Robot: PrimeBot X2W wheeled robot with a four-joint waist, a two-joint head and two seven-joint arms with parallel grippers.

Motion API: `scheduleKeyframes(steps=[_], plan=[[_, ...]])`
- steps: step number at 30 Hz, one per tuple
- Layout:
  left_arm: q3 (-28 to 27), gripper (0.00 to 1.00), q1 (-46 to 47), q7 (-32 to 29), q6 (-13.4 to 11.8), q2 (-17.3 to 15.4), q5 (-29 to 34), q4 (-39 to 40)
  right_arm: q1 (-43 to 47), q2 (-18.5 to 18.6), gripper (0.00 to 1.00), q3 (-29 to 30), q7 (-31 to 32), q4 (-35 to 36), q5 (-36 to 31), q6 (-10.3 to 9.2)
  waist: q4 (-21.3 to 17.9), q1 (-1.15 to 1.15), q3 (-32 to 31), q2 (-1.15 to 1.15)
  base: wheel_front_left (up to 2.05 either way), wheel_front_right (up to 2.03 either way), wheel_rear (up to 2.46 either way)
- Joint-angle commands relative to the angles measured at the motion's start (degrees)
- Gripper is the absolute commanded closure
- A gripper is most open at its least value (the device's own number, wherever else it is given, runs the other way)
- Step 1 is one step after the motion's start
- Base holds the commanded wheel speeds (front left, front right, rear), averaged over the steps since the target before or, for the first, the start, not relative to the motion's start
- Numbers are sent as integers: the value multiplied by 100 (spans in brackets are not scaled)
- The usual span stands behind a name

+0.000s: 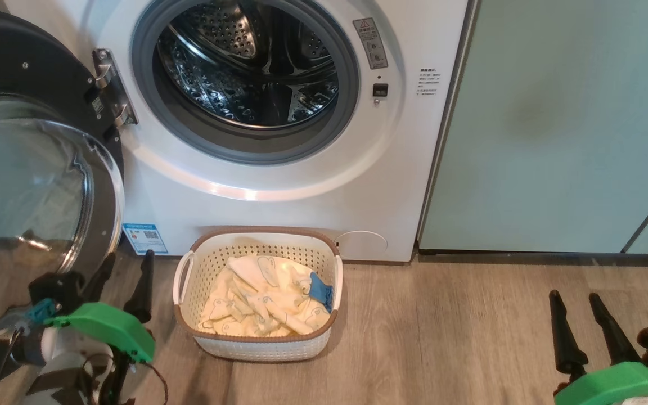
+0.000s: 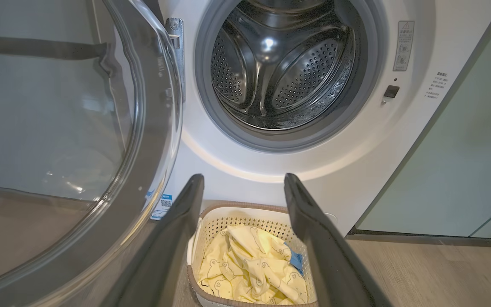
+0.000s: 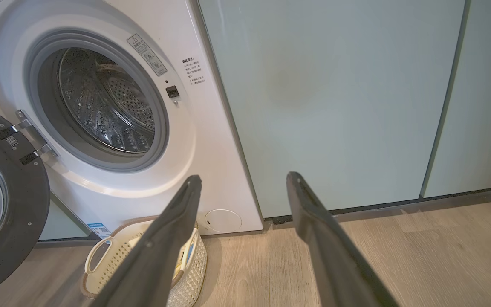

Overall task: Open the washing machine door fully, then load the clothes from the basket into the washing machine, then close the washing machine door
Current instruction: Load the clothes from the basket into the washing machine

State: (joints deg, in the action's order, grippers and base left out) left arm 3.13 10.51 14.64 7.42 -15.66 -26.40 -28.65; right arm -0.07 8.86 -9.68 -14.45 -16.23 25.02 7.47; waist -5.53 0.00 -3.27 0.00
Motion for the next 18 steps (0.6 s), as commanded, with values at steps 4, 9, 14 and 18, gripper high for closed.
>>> scheduleKeyframes(steps=[4, 9, 14, 18], plan=[[-110, 0, 291, 36, 7, -289, -124, 236, -160, 66, 0, -128, -55, 116, 0, 2, 10, 0, 5, 0, 65, -64, 0], [-83, 0, 271, 36, 7, -319, -167, 268, -161, 65, 0, -148, -55, 98, 15, 2, 7, 0, 9, 0, 131, -122, -9], [-91, 0, 274, 36, 7, -317, -202, 269, -169, 63, 0, -162, -55, 88, 25, 2, 3, 0, 25, 0, 190, -165, -25], [-138, 0, 287, 36, 7, -279, -211, 276, -163, 70, 0, -164, -55, 85, 31, 2, 4, 0, 38, 0, 140, -127, -13]])
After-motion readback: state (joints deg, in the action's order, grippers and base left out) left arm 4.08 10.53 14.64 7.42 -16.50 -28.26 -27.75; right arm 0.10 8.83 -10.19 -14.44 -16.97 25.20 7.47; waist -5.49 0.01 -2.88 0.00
